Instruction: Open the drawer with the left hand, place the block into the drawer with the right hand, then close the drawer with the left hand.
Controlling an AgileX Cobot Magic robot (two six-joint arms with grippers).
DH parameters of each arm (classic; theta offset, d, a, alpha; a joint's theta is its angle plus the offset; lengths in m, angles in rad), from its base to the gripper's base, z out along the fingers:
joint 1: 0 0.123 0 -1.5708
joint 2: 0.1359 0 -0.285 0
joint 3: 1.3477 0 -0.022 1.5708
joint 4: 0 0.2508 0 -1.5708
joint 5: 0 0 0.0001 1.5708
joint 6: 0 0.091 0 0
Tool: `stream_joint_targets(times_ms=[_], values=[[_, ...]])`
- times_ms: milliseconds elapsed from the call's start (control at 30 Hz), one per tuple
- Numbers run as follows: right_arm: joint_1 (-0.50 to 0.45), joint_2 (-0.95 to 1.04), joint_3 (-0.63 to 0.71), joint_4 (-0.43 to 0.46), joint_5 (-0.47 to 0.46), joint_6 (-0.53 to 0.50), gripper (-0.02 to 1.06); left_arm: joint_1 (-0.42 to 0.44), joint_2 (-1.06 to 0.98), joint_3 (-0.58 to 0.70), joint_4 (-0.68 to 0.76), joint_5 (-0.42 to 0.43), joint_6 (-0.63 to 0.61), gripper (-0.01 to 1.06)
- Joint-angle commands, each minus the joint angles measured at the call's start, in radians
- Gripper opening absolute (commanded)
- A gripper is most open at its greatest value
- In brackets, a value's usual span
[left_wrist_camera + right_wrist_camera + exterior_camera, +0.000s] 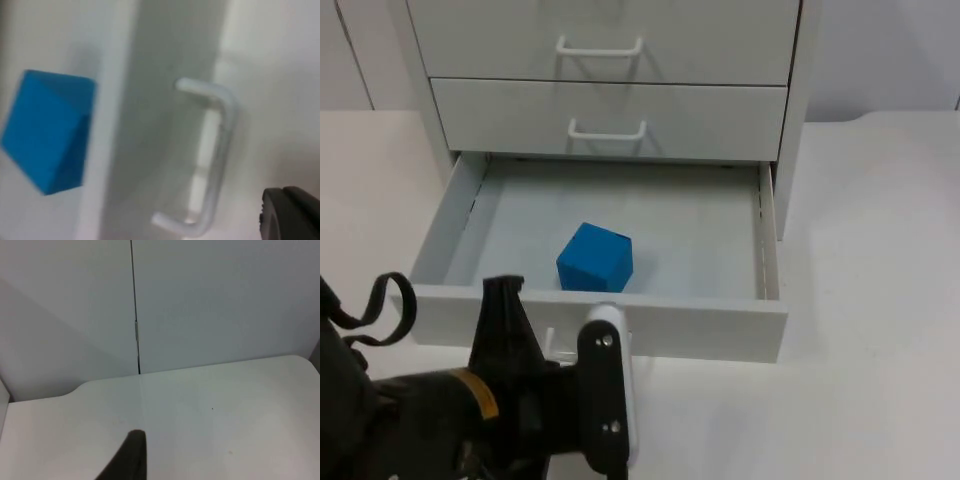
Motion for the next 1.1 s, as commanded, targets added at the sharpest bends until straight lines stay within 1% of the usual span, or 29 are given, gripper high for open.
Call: stream_joint_targets(times_ms=[0, 200, 333, 600, 800, 900, 1067], values=[[-0.004, -0.008, 0.003, -0.001, -0.02, -0.004, 1.04, -0.006, 0.005, -0.002, 0.026, 0.006, -0.015, 0.0], [-0.004, -0.008, 0.003, -0.001, -0.02, -0.004, 1.04, -0.006, 0.023, -0.043, 0.032, 0.011, -0.013, 0.0], [-0.004, -0.008, 0.003, -0.001, -0.02, -0.004, 1.04, 0.0, 0.072, -0.085, 0.034, 0.016, 0.012, 0.0], [-0.004, -0.008, 0.003, -0.001, -0.02, -0.004, 1.04, 0.0, 0.072, -0.12, 0.034, 0.016, 0.05, 0.0], [-0.004, -0.008, 0.003, -0.001, -0.02, -0.001, 1.04, 0.041, 0.072, -0.124, 0.037, 0.01, 0.065, 0.0], [-0.004, -0.008, 0.003, -0.001, -0.02, 0.003, 1.04, 0.072, 0.072, -0.148, 0.037, 0.015, 0.065, 0.0], [-0.004, -0.008, 0.003, -0.001, -0.02, 0.003, 1.04, 0.09, 0.072, -0.192, 0.037, 0.019, 0.073, 0.0]])
